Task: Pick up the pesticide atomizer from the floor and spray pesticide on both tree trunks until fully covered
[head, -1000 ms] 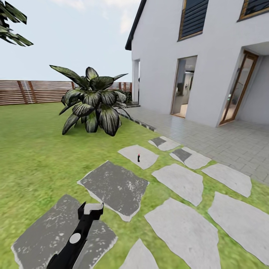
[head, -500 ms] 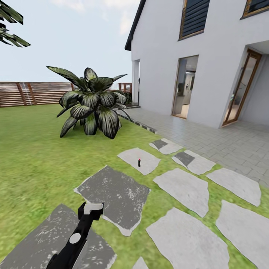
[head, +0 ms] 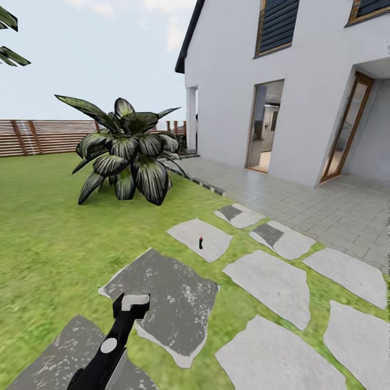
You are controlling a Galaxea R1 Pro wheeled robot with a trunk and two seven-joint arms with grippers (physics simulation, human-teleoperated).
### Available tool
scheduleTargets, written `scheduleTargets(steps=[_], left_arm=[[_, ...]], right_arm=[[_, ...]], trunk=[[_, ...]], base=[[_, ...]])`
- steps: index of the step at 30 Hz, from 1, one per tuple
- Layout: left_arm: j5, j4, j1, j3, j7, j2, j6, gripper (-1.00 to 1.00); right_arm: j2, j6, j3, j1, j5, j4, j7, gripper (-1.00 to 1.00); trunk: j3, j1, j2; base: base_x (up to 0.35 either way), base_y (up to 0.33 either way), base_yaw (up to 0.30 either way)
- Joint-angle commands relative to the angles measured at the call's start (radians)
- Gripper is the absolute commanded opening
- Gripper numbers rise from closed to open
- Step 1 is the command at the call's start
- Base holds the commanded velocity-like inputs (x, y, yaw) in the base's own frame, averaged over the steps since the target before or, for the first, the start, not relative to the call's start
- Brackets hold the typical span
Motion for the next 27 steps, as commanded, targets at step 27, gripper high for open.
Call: scheduleTargets(steps=[27], left_arm=[[0.0, 0.018, 0.0, -0.001, 0.0, -0.001, 0.0, 1.0]], right_arm=[[0.0, 0.0, 0.0, 0.0, 0.0, 0.0, 0.0, 1.0]], trunk=[[0.004, 0.0, 0.0]], base=[[0.35, 0.036, -0.063]])
